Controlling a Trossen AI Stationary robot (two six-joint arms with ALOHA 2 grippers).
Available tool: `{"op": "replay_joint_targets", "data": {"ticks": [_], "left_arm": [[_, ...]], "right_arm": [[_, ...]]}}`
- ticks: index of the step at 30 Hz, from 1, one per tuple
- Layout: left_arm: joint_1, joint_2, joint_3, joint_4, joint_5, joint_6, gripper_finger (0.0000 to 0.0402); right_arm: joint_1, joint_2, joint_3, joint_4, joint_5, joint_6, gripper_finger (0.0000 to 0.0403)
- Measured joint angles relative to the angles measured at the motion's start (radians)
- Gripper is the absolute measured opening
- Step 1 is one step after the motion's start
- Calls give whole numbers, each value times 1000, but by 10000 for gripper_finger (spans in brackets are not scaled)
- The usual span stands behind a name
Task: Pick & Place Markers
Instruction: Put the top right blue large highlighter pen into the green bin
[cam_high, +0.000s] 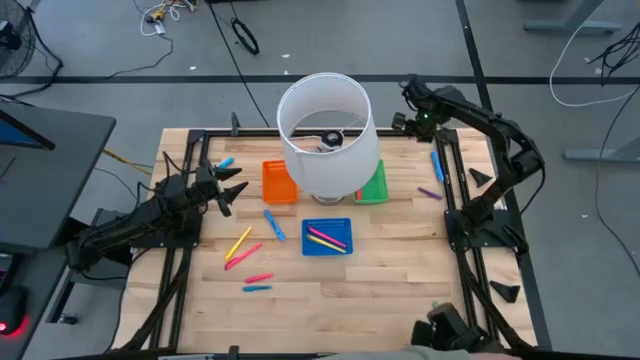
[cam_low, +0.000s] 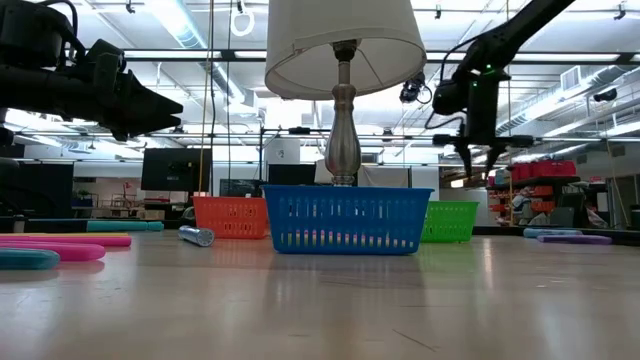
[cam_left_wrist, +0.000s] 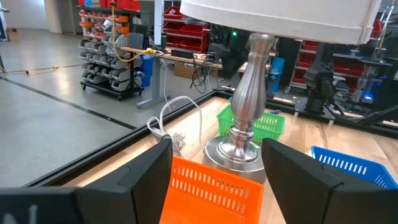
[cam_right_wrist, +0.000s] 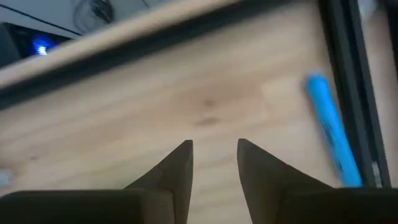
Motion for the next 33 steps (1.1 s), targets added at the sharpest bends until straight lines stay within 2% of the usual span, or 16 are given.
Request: {"op": "replay_joint_targets", "data": {"ticks": [7, 14, 22, 33], "left_arm": [[0, 0, 0, 0, 0, 0, 252], [0, 0, 0, 0, 0, 0, 252], [0, 0, 0, 0, 0, 0, 252], [0, 0, 0, 0, 0, 0, 252]], "right_arm": [[-59, 77, 113, 10, 6, -197, 126], [-116, 155, 179, -114, 72, -343, 126], [-106, 188, 192, -122, 75, -433, 126], [-103, 189, 192, -193, 73, -419, 126]]}}
